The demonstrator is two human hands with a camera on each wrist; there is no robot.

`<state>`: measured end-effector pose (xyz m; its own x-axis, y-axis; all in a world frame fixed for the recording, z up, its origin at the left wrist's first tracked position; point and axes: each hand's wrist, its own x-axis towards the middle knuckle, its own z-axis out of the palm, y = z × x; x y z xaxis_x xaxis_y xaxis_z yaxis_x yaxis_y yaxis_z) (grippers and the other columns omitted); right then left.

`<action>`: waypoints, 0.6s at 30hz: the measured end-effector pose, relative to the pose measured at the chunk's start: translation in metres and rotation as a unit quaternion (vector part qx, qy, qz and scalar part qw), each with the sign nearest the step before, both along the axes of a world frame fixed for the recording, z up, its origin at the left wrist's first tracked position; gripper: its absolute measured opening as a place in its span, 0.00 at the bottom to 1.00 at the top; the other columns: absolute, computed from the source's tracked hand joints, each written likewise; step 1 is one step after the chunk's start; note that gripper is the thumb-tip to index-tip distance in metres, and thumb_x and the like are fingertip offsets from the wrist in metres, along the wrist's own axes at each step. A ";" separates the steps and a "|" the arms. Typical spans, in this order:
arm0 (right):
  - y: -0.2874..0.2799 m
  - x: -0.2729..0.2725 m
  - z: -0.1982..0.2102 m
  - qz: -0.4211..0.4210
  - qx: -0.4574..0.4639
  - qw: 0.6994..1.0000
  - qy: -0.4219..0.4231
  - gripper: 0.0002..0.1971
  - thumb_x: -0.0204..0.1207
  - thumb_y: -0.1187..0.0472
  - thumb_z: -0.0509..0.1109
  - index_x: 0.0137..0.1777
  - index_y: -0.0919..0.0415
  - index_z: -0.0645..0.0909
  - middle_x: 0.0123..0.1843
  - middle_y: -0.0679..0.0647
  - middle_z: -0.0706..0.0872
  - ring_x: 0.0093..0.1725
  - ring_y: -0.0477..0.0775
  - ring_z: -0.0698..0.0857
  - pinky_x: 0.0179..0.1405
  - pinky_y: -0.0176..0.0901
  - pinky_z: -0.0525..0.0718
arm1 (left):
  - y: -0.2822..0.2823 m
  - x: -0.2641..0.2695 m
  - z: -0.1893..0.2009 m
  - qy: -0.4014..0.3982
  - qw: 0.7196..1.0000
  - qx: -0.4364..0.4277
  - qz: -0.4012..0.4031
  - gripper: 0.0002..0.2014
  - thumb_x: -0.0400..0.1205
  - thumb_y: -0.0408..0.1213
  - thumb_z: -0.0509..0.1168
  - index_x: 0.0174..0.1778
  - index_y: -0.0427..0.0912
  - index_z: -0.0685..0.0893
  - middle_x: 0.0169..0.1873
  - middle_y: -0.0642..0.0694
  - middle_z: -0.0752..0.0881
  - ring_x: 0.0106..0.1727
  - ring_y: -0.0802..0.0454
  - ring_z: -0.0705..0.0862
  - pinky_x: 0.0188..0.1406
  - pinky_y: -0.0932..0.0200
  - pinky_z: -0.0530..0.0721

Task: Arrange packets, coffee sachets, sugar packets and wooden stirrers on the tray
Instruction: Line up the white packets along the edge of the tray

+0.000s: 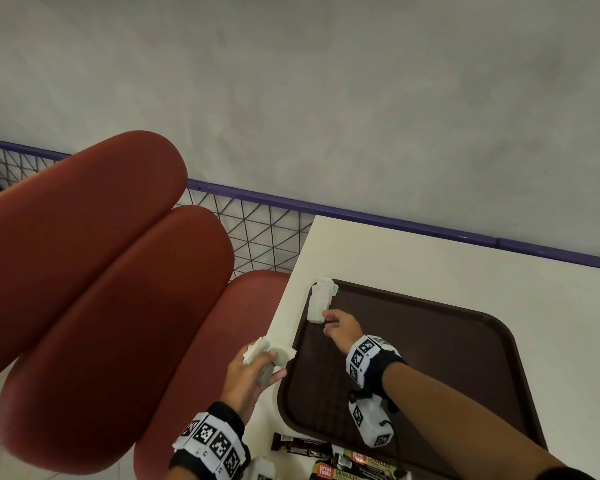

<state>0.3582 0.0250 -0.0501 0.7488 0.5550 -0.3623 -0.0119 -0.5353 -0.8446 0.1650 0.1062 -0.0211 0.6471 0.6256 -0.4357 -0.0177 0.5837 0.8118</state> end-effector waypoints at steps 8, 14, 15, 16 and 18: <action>-0.015 -0.009 0.014 0.010 0.011 1.000 -0.023 0.19 0.75 0.72 0.66 0.65 0.62 0.77 0.57 0.52 0.78 0.57 0.52 0.79 0.59 0.41 0.77 | -0.006 0.000 0.007 0.025 0.999 0.030 0.004 0.12 0.78 0.25 0.66 0.58 0.33 0.79 0.50 0.37 0.84 0.50 0.45 0.85 0.42 0.57 0.89; -0.033 -0.034 0.046 0.150 0.071 0.984 0.068 0.04 0.79 0.61 0.66 0.42 0.56 0.76 0.42 0.50 0.83 0.39 0.44 0.80 0.36 0.32 0.78 | -0.013 0.008 0.007 0.027 0.999 0.015 0.018 0.11 0.78 0.23 0.67 0.55 0.33 0.78 0.49 0.34 0.83 0.48 0.43 0.85 0.37 0.58 0.90; -0.035 -0.038 0.051 0.172 0.065 0.980 0.082 0.04 0.79 0.60 0.66 0.43 0.56 0.75 0.40 0.49 0.84 0.37 0.43 0.80 0.35 0.31 0.77 | -0.014 0.009 0.007 0.025 0.999 0.014 0.018 0.11 0.78 0.23 0.66 0.55 0.34 0.78 0.49 0.34 0.83 0.48 0.44 0.85 0.37 0.58 0.89; -0.037 -0.040 0.053 0.183 0.064 0.977 0.092 0.05 0.79 0.59 0.66 0.44 0.57 0.74 0.39 0.48 0.85 0.35 0.43 0.80 0.34 0.30 0.77 | -0.016 0.010 0.008 0.020 1.000 0.013 0.014 0.11 0.78 0.22 0.66 0.54 0.34 0.78 0.49 0.34 0.83 0.47 0.44 0.85 0.37 0.58 0.89; -0.038 -0.046 0.052 0.179 0.075 0.974 0.115 0.07 0.79 0.60 0.67 0.43 0.57 0.70 0.36 0.49 0.86 0.32 0.43 0.81 0.32 0.31 0.77 | -0.020 0.011 0.009 0.011 1.000 0.017 0.004 0.10 0.78 0.23 0.66 0.54 0.34 0.78 0.50 0.33 0.83 0.47 0.44 0.85 0.38 0.59 0.89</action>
